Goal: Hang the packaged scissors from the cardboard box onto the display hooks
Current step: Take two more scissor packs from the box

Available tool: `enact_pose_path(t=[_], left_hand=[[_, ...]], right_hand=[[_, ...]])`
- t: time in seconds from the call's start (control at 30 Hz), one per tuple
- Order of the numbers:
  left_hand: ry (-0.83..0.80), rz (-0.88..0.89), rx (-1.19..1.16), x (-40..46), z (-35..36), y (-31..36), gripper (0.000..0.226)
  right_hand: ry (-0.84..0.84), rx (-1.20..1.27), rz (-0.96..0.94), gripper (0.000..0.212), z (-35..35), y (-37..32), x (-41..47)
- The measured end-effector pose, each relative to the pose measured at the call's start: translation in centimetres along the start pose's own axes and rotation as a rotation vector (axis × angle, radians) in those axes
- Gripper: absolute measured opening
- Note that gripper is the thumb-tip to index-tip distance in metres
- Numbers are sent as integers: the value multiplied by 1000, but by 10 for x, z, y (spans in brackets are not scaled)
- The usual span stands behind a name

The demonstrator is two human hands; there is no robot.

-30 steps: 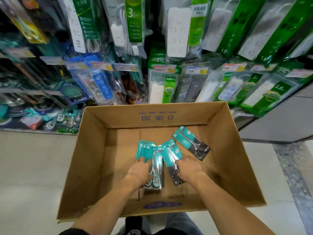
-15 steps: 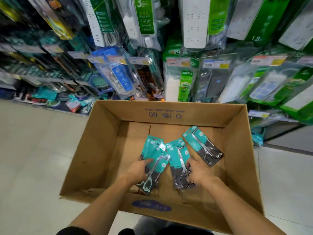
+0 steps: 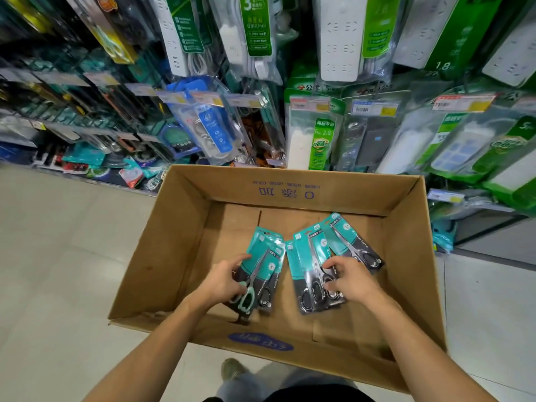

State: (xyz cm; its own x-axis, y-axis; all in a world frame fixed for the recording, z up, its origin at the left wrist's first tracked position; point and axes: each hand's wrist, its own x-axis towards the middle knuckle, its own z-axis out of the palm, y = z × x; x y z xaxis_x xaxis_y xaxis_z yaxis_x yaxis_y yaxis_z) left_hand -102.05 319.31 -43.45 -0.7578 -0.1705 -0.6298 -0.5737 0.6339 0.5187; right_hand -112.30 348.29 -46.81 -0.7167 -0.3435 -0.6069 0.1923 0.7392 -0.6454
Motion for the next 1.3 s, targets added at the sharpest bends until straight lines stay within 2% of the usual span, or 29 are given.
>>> enact_pose_path(t=[0.17,0.27,0.43,0.53,0.87,1.3], left_hand=[[104,126,-185,-17,-30,-11,90],[157,201,-285,-36,-57,-22,86],[281,292,-478,-85,-105,-54,77],[366,343,-538,-120,-133,-83,81],[627,378,-725,-240,-211,-197,77],[923,322,-859,-325,-271,-306,80]], right_hand=[[31,54,-138,43,3,-31,-10],[93,79,-208,46,17,-63,-21],[80,196,-374,42,50,-142,-57],[69,219,-486,41,80,-191,-77],[-56,308,-777,51,208,-326,-112],[-212,200,-898,48,328,-440,-117]])
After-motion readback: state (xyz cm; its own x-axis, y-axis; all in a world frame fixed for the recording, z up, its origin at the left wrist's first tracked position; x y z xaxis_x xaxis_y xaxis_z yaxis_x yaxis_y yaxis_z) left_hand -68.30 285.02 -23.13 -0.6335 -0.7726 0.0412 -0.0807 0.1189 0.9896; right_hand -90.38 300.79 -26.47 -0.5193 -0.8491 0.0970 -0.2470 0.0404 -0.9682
